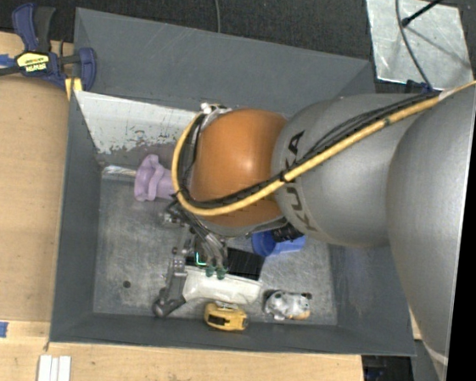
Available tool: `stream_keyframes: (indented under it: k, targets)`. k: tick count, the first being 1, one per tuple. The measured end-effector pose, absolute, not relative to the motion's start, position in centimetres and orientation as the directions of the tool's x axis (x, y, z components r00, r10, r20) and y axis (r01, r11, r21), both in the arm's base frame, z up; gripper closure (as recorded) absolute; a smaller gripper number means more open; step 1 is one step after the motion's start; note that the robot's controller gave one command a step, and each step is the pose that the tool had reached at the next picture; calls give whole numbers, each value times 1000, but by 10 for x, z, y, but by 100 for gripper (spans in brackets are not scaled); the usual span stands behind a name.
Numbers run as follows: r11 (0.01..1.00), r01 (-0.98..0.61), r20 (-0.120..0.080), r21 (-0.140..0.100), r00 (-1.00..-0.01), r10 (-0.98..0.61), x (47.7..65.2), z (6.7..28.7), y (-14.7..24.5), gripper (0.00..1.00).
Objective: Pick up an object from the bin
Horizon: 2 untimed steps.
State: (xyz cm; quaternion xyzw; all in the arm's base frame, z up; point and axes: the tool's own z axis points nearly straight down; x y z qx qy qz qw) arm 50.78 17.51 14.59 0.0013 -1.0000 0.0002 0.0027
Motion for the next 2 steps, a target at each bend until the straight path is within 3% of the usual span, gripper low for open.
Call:
stream_keyframes:
  k: [1, 2]
  targets:
    - [1000, 1, -2, 1, -1000, 1, 510, 149, 174, 100]
    - [1000, 1, -2, 1, -1000, 1, 510, 149, 174, 100]
